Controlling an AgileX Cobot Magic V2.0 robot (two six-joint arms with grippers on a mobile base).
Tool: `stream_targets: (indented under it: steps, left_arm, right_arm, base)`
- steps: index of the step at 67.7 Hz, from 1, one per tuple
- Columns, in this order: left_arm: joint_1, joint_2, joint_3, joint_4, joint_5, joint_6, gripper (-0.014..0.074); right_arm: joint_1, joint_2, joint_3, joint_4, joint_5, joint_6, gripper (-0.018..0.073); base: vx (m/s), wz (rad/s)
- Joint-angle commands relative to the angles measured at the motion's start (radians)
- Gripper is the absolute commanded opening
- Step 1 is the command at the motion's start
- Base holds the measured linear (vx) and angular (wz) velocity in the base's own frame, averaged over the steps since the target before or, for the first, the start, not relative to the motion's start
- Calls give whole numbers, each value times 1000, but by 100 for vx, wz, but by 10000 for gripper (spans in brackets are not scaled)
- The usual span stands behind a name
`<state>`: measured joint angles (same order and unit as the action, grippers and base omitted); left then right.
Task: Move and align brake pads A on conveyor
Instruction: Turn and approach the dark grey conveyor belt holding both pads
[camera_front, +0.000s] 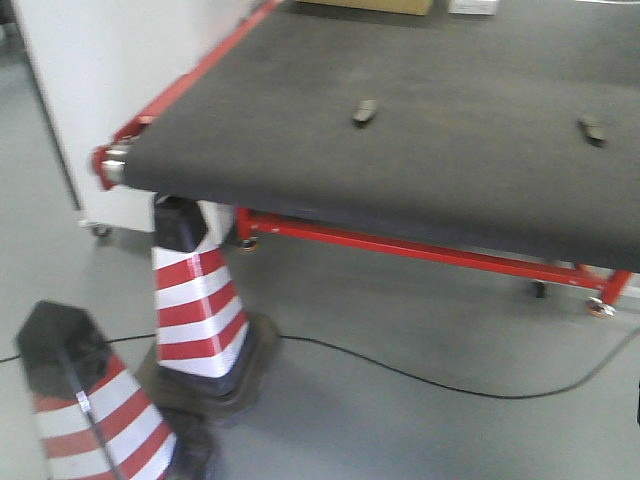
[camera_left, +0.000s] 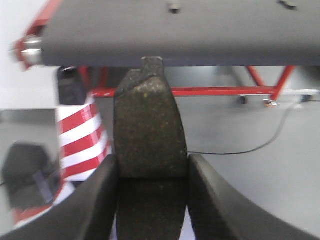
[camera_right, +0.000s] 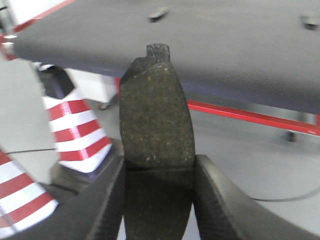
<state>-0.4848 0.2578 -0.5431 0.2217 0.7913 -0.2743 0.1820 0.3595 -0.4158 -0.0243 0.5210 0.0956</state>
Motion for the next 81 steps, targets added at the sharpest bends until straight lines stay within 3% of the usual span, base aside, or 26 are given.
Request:
stream_targets:
  steps: [1,26,81]
  left_arm:
    - [-1,14,-29,11,-93,0,-6]
    - [-1,14,-29,11,-93,0,-6]
    - [-1,14,-29,11,-93,0,-6]
  right_arm:
    - [-5,5,-32,-9,-95,-4,-4]
    - [-5,5,-32,-9,-95,-4,-4]
    - [-5,5,-32,-9,-95,-4,-4]
  base:
    - [11,-67]
    - [8,-47]
    - [5,-10]
